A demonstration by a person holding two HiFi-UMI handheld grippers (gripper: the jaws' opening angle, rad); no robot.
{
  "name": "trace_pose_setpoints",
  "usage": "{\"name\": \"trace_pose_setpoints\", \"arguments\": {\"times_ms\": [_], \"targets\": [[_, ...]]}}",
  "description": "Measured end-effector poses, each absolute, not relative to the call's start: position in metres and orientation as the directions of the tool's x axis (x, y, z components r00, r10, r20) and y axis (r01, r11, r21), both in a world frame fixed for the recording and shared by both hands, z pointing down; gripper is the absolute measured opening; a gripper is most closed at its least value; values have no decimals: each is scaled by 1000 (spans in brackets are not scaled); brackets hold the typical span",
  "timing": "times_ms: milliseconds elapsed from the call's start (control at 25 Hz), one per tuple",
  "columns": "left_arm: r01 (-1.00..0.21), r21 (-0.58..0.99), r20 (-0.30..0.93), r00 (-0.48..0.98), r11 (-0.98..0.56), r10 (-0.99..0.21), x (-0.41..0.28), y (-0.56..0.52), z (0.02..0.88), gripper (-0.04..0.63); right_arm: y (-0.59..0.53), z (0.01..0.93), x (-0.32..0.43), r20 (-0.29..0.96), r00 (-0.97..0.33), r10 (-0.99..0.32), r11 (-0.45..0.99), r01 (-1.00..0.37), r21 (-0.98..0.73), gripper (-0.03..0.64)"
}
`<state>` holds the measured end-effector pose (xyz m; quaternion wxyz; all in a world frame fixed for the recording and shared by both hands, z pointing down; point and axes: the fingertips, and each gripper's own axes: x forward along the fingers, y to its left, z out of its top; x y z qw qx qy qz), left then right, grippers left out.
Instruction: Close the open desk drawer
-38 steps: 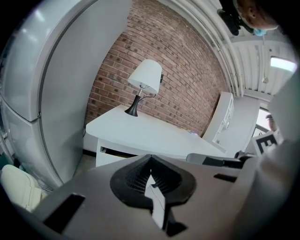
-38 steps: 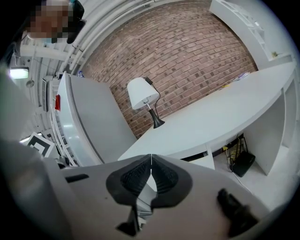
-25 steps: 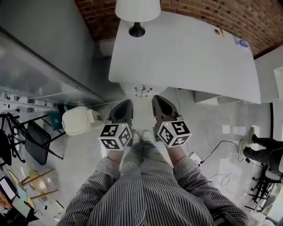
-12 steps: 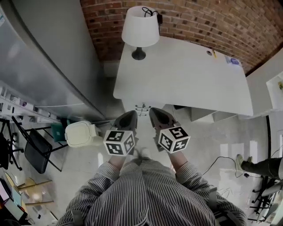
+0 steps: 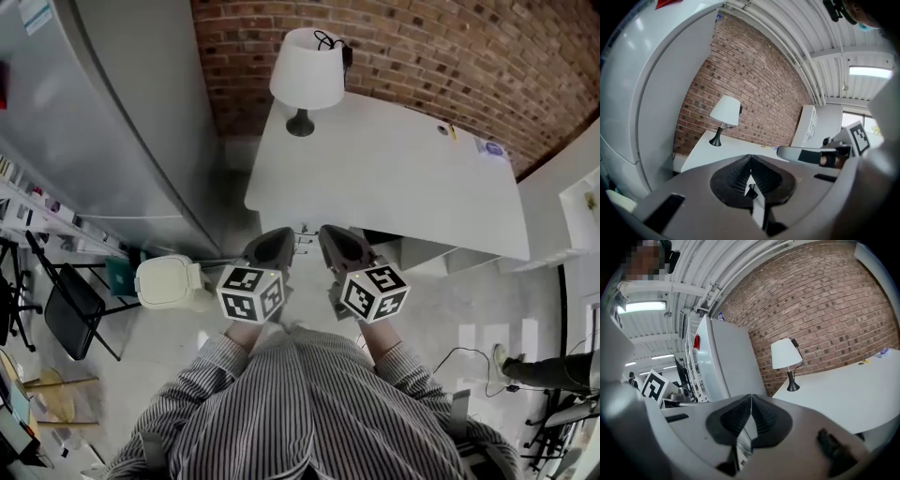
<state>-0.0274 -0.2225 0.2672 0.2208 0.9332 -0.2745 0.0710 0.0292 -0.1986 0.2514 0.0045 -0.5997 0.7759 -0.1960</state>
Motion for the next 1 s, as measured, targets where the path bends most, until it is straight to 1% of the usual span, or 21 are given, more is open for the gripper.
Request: {"name": "trace_pose_setpoints", "arguments": {"times_ms": [120,320,480,600,1000], "targets": [[-542,366,230,840,-757,-491,-30,-225,257,12,-197,237,29,192,-290,-938,220,-923,-317,17],[-526,399,192,849,-751,-492,-30,-223,248,12,-191,223,29,147,-293,-945,236,-919,-316,17],[-508,382,179,860,-772,-478,-27,-219,243,12,-186,231,27,156,-305,-939,253,-924,-288,17],[-489,368,175,872,-791,-458,-23,-214,243,12,-183,239,27,159,-311,-937,255,-920,-298,17],[-459,354,189,888,-815,-419,-13,-202,247,11,-179,241,28,165,-313,-935,263,-927,-269,17]]}}
